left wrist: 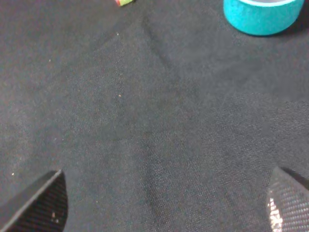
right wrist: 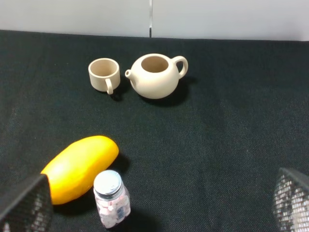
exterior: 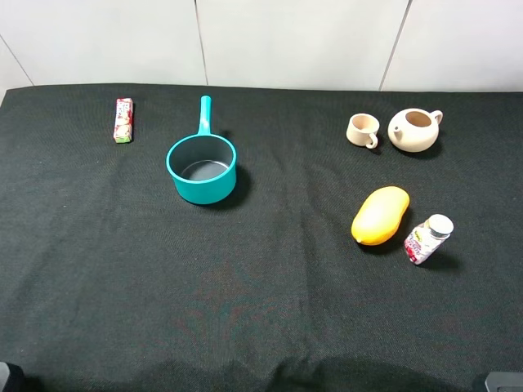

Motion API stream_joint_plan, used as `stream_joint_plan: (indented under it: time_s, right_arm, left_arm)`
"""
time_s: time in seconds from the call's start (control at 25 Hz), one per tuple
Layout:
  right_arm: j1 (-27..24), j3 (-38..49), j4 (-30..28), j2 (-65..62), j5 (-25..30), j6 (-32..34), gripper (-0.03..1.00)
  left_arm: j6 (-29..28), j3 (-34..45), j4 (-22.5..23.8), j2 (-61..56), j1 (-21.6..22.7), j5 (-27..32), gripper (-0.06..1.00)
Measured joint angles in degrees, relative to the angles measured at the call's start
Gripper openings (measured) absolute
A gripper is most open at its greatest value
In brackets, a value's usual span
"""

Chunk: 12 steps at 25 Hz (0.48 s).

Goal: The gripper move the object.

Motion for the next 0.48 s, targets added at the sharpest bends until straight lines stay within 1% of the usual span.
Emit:
stream_joint_plan:
  time_s: [0.2, 0.28, 0.48]
  right_arm:
    - [0.0, 0.0, 0.0, 0.0, 0.0, 0.0, 0.69]
    - [0.0, 0.0, 0.0, 0.0, 0.0, 0.0, 0.69]
    - [0.0, 0.0, 0.0, 0.0, 0.0, 0.0, 0.69]
  left_arm:
    - [0.0, 0.7, 0.0, -5.8, 2.1, -0.1, 0.88]
    - [0.0, 0.7, -0.1, -7.9, 2.3, -0.1, 0.88]
    - [0.0, 0.7, -0.1, -8.6, 2.3, -0.1, 0.88]
